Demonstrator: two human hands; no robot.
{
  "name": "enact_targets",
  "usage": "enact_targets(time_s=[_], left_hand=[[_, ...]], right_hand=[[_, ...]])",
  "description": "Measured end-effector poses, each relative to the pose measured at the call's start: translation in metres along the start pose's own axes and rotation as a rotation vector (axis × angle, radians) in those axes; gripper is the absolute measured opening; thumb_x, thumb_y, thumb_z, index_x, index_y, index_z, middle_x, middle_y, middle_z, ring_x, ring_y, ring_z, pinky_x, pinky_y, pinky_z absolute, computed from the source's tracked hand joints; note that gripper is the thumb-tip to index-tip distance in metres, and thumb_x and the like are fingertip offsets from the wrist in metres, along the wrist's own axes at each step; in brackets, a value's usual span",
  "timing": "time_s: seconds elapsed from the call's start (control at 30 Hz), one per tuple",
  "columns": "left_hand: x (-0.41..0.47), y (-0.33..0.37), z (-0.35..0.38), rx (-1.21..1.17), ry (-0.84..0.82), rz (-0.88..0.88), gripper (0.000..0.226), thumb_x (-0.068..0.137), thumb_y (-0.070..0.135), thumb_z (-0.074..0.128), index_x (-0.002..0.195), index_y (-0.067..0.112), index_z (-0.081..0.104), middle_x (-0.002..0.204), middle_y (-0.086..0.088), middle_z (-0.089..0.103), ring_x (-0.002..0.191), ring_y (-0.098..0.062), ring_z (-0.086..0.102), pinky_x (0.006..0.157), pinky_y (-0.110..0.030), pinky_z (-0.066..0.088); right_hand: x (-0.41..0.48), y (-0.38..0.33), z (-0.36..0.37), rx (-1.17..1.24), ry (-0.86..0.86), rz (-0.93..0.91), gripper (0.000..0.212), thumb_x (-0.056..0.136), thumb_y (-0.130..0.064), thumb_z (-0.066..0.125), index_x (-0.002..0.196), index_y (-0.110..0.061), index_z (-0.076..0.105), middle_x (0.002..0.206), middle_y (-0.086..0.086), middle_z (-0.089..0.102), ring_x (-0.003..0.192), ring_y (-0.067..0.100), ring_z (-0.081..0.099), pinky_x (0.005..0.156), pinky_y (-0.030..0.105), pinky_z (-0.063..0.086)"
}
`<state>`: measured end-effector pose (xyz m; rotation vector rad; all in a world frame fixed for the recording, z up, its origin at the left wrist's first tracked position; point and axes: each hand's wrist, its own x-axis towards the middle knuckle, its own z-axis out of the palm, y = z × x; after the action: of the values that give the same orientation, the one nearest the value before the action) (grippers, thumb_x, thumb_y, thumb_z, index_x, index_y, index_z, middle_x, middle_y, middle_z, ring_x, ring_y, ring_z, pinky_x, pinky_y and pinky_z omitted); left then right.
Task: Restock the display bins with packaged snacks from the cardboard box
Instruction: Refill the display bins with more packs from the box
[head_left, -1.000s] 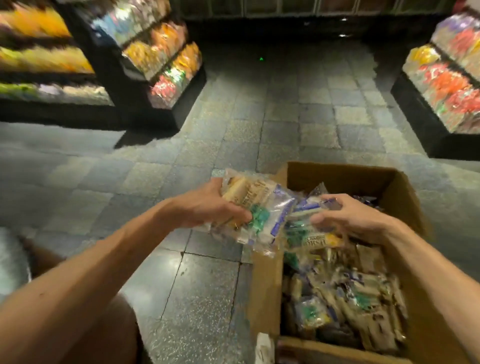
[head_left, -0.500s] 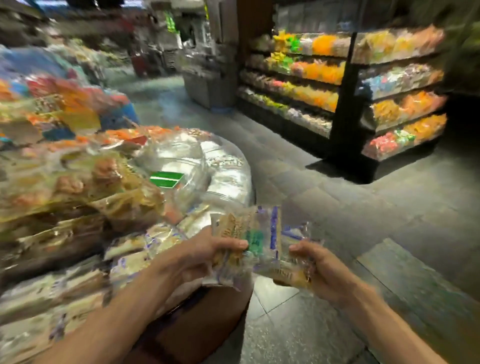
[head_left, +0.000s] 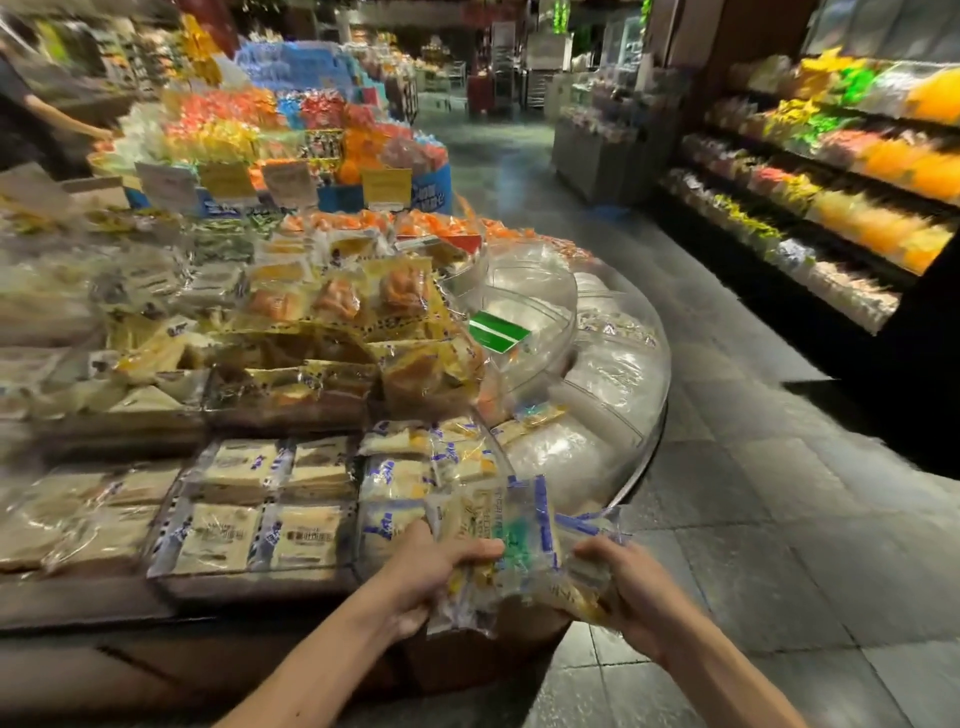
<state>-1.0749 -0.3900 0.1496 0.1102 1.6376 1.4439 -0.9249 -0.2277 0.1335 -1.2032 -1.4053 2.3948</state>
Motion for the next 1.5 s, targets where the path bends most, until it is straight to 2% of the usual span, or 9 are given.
enact_targets(time_s=[0.17, 0.3, 0.47, 0.67, 0.8, 0.93, 1.03, 1.37, 1.5], left_hand=[[0.056, -0.013, 0.016, 0.088, -0.001, -0.061, 0.108, 0.034, 0.036, 0.103, 0.122, 0.009, 0.046, 0.116, -0.014, 0.068, 0.098, -0.030, 0.072, 0.083, -0.046, 0.060], [0.102, -0.012, 0.050, 0.232, 0.057, -0.069, 0.096, 0.040, 0.051, 0.098, 0.114, 0.021, 0.046, 0.118, -0.005, 0.065, 0.104, -0.022, 0.068, 0.090, -0.043, 0.058], [0.142, 0.024, 0.103, 0.123, -0.027, -0.094, 0.105, 0.034, 0.051, 0.099, 0.122, 0.016, 0.055, 0.113, -0.008, 0.072, 0.102, -0.028, 0.071, 0.091, -0.049, 0.057], [0.172, 0.053, 0.135, -0.200, 0.148, -0.233, 0.113, 0.055, 0.034, 0.094, 0.146, 0.015, 0.029, 0.137, -0.018, 0.056, 0.125, -0.042, 0.055, 0.049, -0.025, 0.052], [0.187, 0.058, 0.137, -0.212, 0.227, -0.271, 0.097, 0.068, 0.037, 0.085, 0.144, 0.011, 0.032, 0.139, -0.019, 0.054, 0.134, -0.042, 0.046, 0.063, -0.027, 0.059], [0.202, 0.060, 0.125, -0.187, 0.254, -0.313, 0.073, 0.072, 0.036, 0.084, 0.129, 0.007, 0.049, 0.106, -0.010, 0.059, 0.065, -0.017, 0.056, 0.044, -0.020, 0.046], [0.216, 0.062, 0.112, -0.131, 0.260, -0.307, 0.036, 0.079, 0.024, 0.070, 0.106, 0.006, 0.055, 0.086, -0.006, 0.050, 0.058, -0.012, 0.038, 0.036, -0.017, 0.032], [0.285, 0.065, 0.131, 1.239, 0.301, 0.407, 0.031, 0.087, 0.019, 0.065, 0.113, 0.024, 0.050, 0.121, 0.000, 0.056, 0.113, -0.025, 0.054, 0.081, -0.035, 0.044], [0.312, 0.037, 0.145, 1.594, 0.270, 0.420, 0.057, 0.044, 0.012, 0.095, 0.093, 0.016, 0.066, 0.086, -0.005, 0.065, 0.080, -0.025, 0.063, 0.061, -0.034, 0.051]], right_hand=[[0.039, -0.019, -0.011, -0.075, -0.061, 0.027, 0.025, 0.101, -0.010, 0.049, 0.110, 0.002, 0.069, 0.097, 0.022, 0.075, 0.069, 0.028, 0.074, 0.052, 0.035, 0.058], [0.077, -0.045, -0.038, -0.014, -0.129, 0.056, 0.040, 0.101, -0.043, 0.047, 0.109, -0.013, 0.073, 0.105, 0.021, 0.074, 0.088, 0.038, 0.074, 0.077, 0.051, 0.061], [0.130, -0.081, -0.087, -0.057, -0.137, 0.027, 0.031, 0.088, -0.005, 0.068, 0.118, 0.003, 0.067, 0.109, 0.022, 0.073, 0.099, 0.036, 0.072, 0.075, 0.041, 0.062], [0.180, -0.129, -0.133, -0.161, -0.071, 0.067, 0.008, 0.090, -0.004, 0.065, 0.091, 0.002, 0.069, 0.080, 0.015, 0.064, 0.040, -0.001, 0.051, 0.036, 0.015, 0.037], [0.210, -0.138, -0.146, -0.218, -0.090, 0.068, 0.010, 0.091, -0.008, 0.066, 0.084, -0.001, 0.070, 0.058, -0.003, 0.059, 0.034, -0.002, 0.043, 0.035, 0.010, 0.031], [0.234, -0.144, -0.137, -0.240, -0.133, 0.086, 0.021, 0.091, -0.004, 0.064, 0.071, -0.004, 0.066, 0.048, -0.006, 0.053, 0.032, -0.001, 0.040, 0.035, 0.010, 0.030], [0.247, -0.147, -0.129, -0.271, -0.139, 0.126, 0.023, 0.088, -0.009, 0.069, 0.066, -0.007, 0.071, 0.062, 0.004, 0.061, 0.047, 0.006, 0.049, 0.042, 0.019, 0.035], [0.278, -0.193, -0.138, -0.202, -0.064, 0.071, 0.014, 0.083, -0.008, 0.068, 0.094, 0.002, 0.070, 0.090, 0.015, 0.071, 0.072, 0.018, 0.068, 0.059, 0.036, 0.057], [0.293, -0.204, -0.132, -0.202, -0.076, 0.058, 0.016, 0.083, -0.007, 0.066, 0.093, 0.005, 0.070, 0.084, 0.013, 0.073, 0.065, 0.015, 0.069, 0.053, 0.028, 0.056]])
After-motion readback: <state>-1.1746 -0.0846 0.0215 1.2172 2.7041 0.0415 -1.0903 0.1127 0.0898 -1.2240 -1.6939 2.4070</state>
